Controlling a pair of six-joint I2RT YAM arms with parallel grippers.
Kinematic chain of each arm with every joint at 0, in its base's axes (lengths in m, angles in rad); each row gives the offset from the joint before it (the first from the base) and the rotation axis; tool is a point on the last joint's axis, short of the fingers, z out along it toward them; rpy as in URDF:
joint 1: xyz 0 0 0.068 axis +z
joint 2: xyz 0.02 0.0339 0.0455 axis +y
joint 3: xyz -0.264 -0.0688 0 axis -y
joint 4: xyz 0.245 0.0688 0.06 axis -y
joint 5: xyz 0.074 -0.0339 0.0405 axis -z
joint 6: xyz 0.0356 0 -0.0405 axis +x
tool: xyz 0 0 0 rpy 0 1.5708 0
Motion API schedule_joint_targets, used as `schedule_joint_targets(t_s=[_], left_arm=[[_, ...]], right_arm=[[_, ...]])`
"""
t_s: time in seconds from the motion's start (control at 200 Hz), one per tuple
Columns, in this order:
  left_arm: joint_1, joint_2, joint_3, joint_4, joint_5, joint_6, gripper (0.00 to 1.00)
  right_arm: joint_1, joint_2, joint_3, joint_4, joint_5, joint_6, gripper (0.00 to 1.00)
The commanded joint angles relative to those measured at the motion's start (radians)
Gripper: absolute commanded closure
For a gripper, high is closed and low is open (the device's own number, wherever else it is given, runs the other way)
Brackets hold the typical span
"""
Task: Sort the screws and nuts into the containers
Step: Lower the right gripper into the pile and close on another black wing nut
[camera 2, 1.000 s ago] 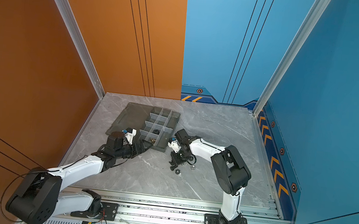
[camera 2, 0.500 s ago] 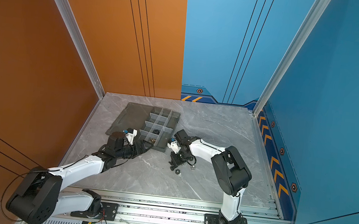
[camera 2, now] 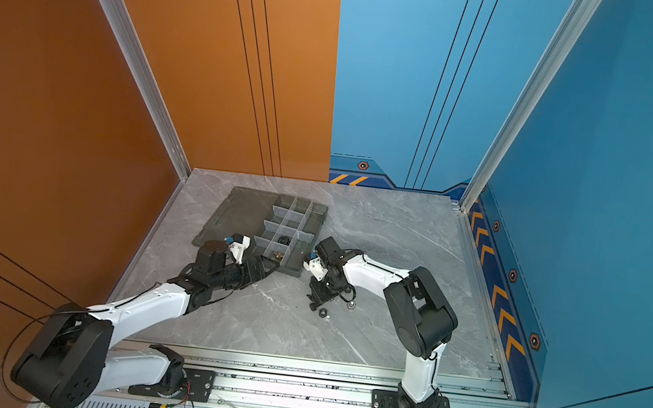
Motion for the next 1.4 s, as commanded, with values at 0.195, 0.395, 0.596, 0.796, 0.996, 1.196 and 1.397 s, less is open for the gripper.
schedule_joint_targets(t_s=[0.195, 0.395, 0.596, 0.796, 0.996, 1.196, 1.397], left_arm=[[-0.012, -0.013, 0.014, 0.017, -0.021, -0.008, 0.02], [-0.012, -0.012, 0.015, 0.016, -0.024, -0.008, 0.02], [-0.013, -0.011, 0.016, 0.015, -0.024, -0.009, 0.02], [-0.013, -0.009, 0.014, 0.015, -0.025, -0.009, 0.02], [-0.012, -0.013, 0.012, 0.016, -0.026, -0.009, 0.02], [-0.012, -0.015, 0.012, 0.016, -0.026, -0.008, 0.02], [-0.012, -0.017, 0.012, 0.017, -0.027, -0.006, 0.02]], right_arm=[[0.022, 0.002, -0.038, -0.091, 0.045, -0.024, 0.8], [0.023, 0.003, -0.037, -0.089, 0.048, -0.024, 0.85], [0.023, 0.004, -0.037, -0.086, 0.049, -0.022, 0.88], [0.023, 0.001, -0.038, -0.078, 0.047, -0.02, 0.96], [0.023, -0.024, -0.039, -0.064, 0.041, -0.019, 1.0], [0.011, -0.062, -0.025, -0.053, -0.025, -0.01, 1.0], [-0.01, -0.099, 0.015, -0.054, -0.093, -0.008, 1.0]])
